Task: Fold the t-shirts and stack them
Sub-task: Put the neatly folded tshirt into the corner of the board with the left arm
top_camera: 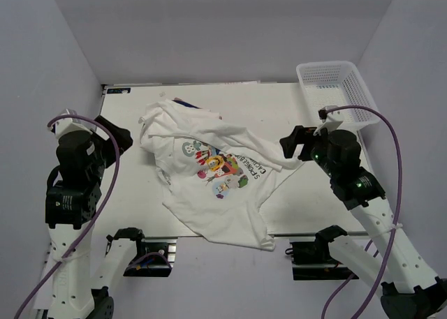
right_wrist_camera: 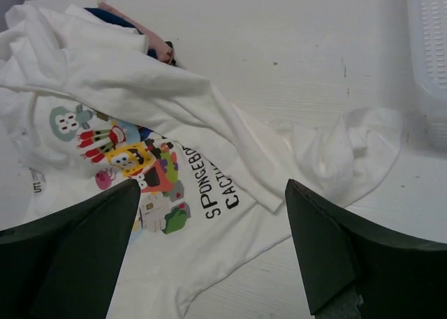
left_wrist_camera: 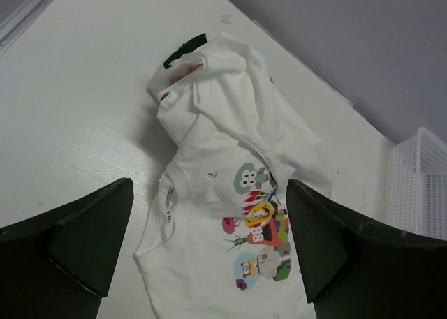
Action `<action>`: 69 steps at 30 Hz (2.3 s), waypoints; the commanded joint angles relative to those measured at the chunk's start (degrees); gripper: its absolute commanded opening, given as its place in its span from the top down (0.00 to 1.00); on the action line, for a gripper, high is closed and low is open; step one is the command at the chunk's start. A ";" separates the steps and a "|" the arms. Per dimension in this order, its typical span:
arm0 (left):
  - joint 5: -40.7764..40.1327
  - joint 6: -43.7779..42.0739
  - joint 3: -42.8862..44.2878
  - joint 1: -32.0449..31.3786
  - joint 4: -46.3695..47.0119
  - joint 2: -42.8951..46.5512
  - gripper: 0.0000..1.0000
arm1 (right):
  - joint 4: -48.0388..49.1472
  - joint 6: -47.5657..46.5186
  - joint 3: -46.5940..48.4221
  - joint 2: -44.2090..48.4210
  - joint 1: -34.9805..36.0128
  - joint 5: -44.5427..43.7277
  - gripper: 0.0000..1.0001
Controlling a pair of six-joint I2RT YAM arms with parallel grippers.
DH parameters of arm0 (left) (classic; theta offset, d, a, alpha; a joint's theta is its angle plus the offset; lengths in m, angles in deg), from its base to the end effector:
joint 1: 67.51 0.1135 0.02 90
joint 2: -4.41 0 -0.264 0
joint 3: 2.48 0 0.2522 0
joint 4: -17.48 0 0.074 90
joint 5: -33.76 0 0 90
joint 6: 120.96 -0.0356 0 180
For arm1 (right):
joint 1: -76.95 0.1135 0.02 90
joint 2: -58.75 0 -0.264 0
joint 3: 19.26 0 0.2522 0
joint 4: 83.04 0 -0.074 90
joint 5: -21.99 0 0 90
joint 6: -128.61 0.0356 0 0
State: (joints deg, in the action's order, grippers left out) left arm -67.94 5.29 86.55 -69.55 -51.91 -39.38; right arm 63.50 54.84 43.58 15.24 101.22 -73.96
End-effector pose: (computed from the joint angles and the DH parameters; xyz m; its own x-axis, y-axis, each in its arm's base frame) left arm 0.1065 0.0034 0.4307 -0.2410 -0.5708 -0.7849 -0.3628 0.8031 -0.4726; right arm 0.1589 0.0676 0.3520 -0.3023 0.1686 -0.9382 -0.2423 0.9383 0.2467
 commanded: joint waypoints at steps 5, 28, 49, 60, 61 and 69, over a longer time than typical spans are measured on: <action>-0.17 -1.44 -3.90 0.20 1.14 0.20 0.00 | 6.76 -1.90 1.64 -1.23 -0.01 13.32 0.10; 7.75 -4.17 -9.70 0.20 11.78 -9.20 0.00 | 10.66 -14.64 25.16 -58.48 9.21 -2.56 0.10; 6.87 -2.32 -9.87 0.20 19.77 -13.86 0.00 | -6.74 9.51 10.37 -60.92 5.18 -14.70 0.63; 16.09 -3.99 -4.16 -0.33 21.79 -28.44 0.00 | -20.01 17.52 -4.87 -34.46 -10.46 -19.17 0.84; 18.97 -4.60 -3.03 -0.33 22.49 -29.85 0.00 | -20.89 16.83 -4.44 -32.71 -11.08 -19.44 0.81; 25.68 -7.68 4.09 -2.18 24.61 -44.53 0.00 | -15.56 4.98 -0.04 -26.73 -14.08 -7.52 0.10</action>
State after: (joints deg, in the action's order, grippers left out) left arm -46.46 -0.07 87.53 -70.67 -29.77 -82.48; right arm 44.48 66.51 40.34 -14.85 86.71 -88.30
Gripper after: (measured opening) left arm 0.997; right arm 0.894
